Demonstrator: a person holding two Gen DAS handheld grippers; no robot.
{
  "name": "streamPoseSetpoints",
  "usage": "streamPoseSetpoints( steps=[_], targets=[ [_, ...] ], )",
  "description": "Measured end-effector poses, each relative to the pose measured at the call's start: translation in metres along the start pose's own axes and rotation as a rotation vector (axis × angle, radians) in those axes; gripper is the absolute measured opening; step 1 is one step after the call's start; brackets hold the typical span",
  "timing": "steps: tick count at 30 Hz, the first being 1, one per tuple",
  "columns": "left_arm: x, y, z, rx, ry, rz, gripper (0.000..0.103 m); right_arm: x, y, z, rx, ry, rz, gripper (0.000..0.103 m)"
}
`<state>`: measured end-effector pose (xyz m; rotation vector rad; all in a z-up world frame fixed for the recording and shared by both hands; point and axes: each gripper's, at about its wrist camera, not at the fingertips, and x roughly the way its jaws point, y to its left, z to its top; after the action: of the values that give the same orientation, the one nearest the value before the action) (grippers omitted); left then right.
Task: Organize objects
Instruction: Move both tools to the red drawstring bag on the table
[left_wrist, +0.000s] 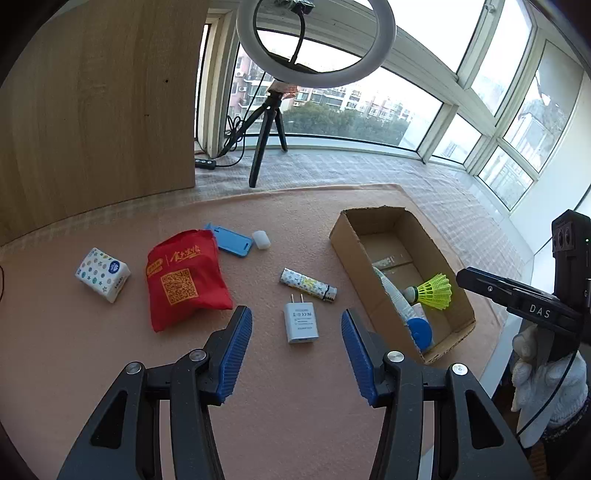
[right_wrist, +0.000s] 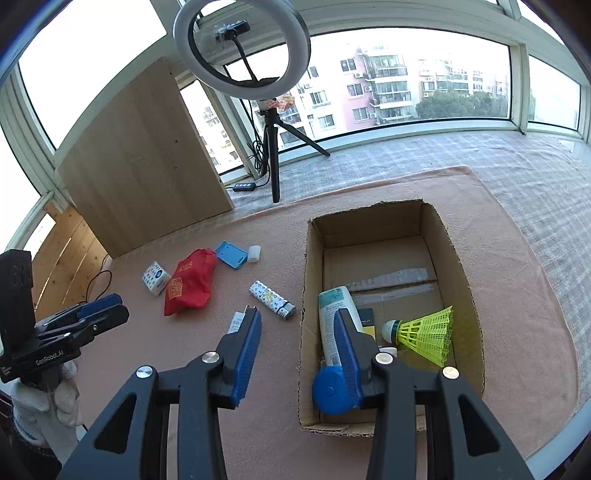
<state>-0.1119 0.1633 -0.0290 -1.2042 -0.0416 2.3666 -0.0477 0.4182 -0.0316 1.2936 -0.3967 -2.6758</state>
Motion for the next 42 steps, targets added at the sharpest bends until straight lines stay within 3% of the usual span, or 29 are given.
streamPoseSetpoints(
  steps=[8, 12, 19, 23, 27, 35, 42],
  targets=[
    [-0.069, 0.048, 0.06, 0.03, -0.135, 0.115, 0.054, -0.008, 0.057, 0.055, -0.136, -0.043, 0.02, 0.04],
    [-0.07, 0.083, 0.079, -0.04, -0.141, 0.098, 0.055, 0.022, 0.071, 0.069, -0.126, -0.001, 0.052, 0.044],
    [-0.006, 0.129, 0.076, -0.1, -0.008, 0.132, 0.063, 0.093, 0.083, 0.062, -0.061, 0.153, 0.12, 0.044],
    [0.032, 0.152, 0.078, -0.173, 0.031, 0.108, 0.063, 0.114, 0.088, 0.047, -0.042, 0.209, 0.136, 0.044],
    [0.074, 0.159, 0.084, -0.222, 0.077, 0.068, 0.063, 0.118, 0.088, 0.033, -0.041, 0.228, 0.131, 0.044],
    [0.153, 0.152, 0.086, -0.239, 0.147, 0.105, 0.062, 0.116, 0.074, 0.007, -0.044, 0.26, 0.098, 0.044],
    [0.192, 0.158, 0.079, -0.248, 0.212, 0.128, 0.062, 0.112, 0.057, 0.001, -0.011, 0.266, 0.082, 0.044]
  ],
)
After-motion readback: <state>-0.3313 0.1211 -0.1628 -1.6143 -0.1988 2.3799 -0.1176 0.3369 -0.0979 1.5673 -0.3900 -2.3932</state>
